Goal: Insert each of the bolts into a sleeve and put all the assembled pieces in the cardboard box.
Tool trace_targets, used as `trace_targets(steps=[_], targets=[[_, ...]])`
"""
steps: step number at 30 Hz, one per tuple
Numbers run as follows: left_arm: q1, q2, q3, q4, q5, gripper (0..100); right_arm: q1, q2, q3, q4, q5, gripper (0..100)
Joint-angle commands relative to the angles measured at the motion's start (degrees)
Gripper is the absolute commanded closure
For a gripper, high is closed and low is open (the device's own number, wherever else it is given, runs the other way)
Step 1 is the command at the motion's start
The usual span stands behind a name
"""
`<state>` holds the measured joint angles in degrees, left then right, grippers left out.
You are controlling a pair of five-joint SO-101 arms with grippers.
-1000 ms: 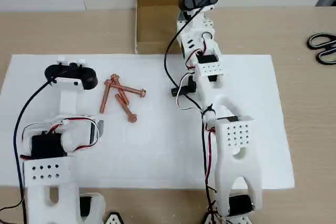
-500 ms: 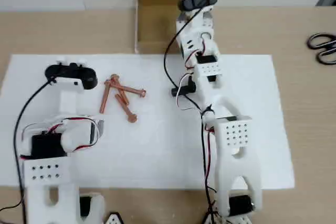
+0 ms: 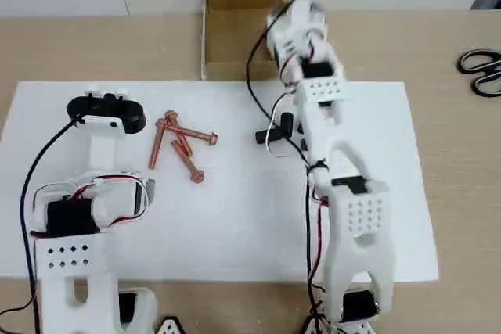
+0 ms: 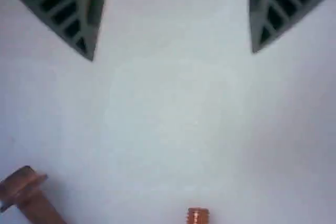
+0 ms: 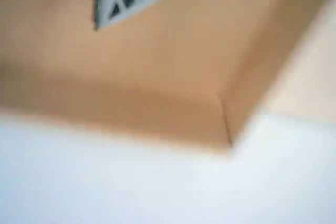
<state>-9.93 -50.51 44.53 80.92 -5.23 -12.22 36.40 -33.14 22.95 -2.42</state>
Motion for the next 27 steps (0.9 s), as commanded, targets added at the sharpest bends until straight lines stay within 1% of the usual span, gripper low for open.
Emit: trace_targets(steps=[1,9,15,20,22,27], targets=[[-0.09,-0.53,-0.75,-1.23,0.18,82,0.57,-12.53,-2.64,11.47,0.53,73.9],[-0.09,-0.53,-0.75,-1.32,0.09,82,0.40,-25.63,-2.64,36.97,0.44,73.9],[-0.09,-0.53,-0.75,-1.32,0.00,82,0.04,-32.04,-2.64,56.04,0.44,73.9],[-0.09,-0.53,-0.75,-1.32,0.00,82,-1.98,-35.03,-2.46,70.55,0.53,73.9],[-0.09,-0.53,-0.66,-1.32,0.00,82,-2.95,-35.30,-1.67,73.19,0.53,73.9],[-0.09,-0.53,-0.31,-1.14,0.09,82,-4.35,-35.30,7.65,72.48,0.53,73.9]])
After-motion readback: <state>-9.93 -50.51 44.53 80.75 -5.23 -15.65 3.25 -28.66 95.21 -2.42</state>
